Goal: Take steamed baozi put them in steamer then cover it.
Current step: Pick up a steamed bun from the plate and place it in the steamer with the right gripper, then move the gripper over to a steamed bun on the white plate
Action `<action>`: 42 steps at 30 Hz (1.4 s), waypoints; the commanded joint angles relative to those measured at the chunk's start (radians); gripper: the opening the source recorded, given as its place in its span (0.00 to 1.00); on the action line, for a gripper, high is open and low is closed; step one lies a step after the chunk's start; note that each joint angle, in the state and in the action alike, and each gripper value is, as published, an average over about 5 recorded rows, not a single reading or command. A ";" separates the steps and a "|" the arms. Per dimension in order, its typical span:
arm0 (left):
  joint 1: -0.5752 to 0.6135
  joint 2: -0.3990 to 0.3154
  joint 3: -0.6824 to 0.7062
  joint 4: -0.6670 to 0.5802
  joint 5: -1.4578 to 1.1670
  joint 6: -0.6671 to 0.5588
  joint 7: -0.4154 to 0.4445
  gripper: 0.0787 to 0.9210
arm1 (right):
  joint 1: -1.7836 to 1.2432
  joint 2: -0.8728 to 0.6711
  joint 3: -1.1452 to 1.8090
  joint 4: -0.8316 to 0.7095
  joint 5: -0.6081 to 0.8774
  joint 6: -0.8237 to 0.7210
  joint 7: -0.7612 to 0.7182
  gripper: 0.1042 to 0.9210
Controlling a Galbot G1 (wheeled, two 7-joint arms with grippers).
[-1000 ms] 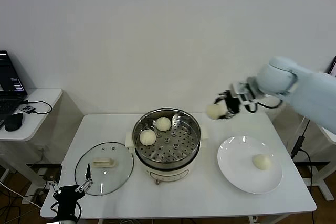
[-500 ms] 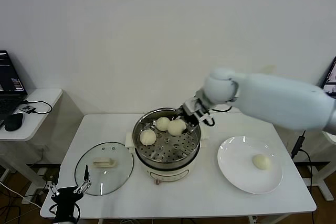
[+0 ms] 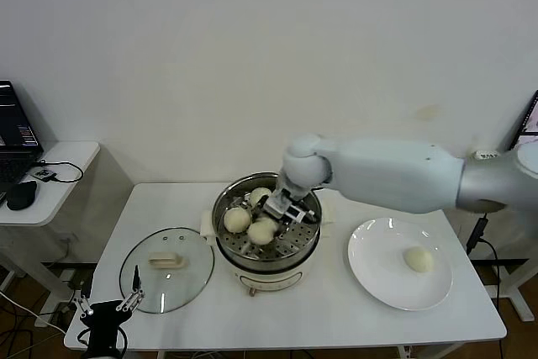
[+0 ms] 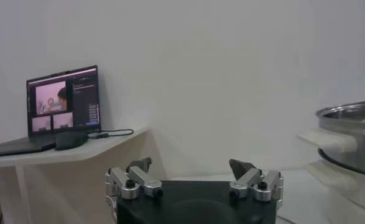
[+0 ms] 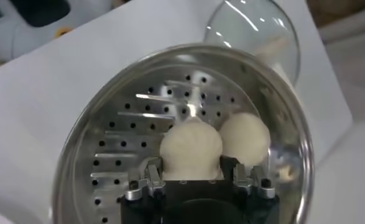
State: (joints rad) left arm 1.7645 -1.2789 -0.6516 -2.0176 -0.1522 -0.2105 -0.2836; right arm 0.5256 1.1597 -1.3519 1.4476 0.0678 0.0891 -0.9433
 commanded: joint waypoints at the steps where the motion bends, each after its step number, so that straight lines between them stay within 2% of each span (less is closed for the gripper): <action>1: 0.001 -0.001 -0.001 -0.001 0.000 -0.003 0.000 0.88 | -0.018 0.062 -0.023 -0.025 -0.074 0.077 -0.005 0.60; 9: 0.002 -0.004 0.001 -0.001 0.001 -0.004 -0.001 0.88 | -0.001 0.038 -0.024 -0.005 -0.084 0.087 0.000 0.63; 16: 0.005 -0.001 -0.002 -0.005 0.001 -0.004 -0.001 0.88 | 0.056 -0.040 0.029 0.041 -0.054 0.083 -0.008 0.84; 18: 0.006 0.001 -0.003 -0.006 0.000 -0.004 -0.001 0.88 | 0.076 -0.081 0.046 0.061 -0.030 0.074 -0.014 0.87; 24: 0.002 0.012 -0.007 -0.003 -0.001 -0.004 -0.001 0.88 | 0.119 -0.263 0.092 0.129 0.005 -0.005 -0.054 0.88; 33: -0.005 0.037 -0.005 0.010 -0.002 -0.004 0.002 0.88 | 0.079 -0.668 0.146 0.248 0.055 -0.286 -0.100 0.88; 38: -0.004 0.046 0.000 0.011 0.000 -0.003 0.004 0.88 | -0.042 -0.816 0.183 0.274 -0.020 -0.308 -0.095 0.88; 42: -0.006 0.046 0.007 0.011 0.003 0.001 0.009 0.88 | -0.255 -0.895 0.320 0.255 -0.106 -0.293 -0.081 0.88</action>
State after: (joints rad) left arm 1.7595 -1.2355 -0.6496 -2.0068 -0.1516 -0.2125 -0.2775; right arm 0.5661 0.6251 -1.2192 1.6511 0.0675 -0.0911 -1.0179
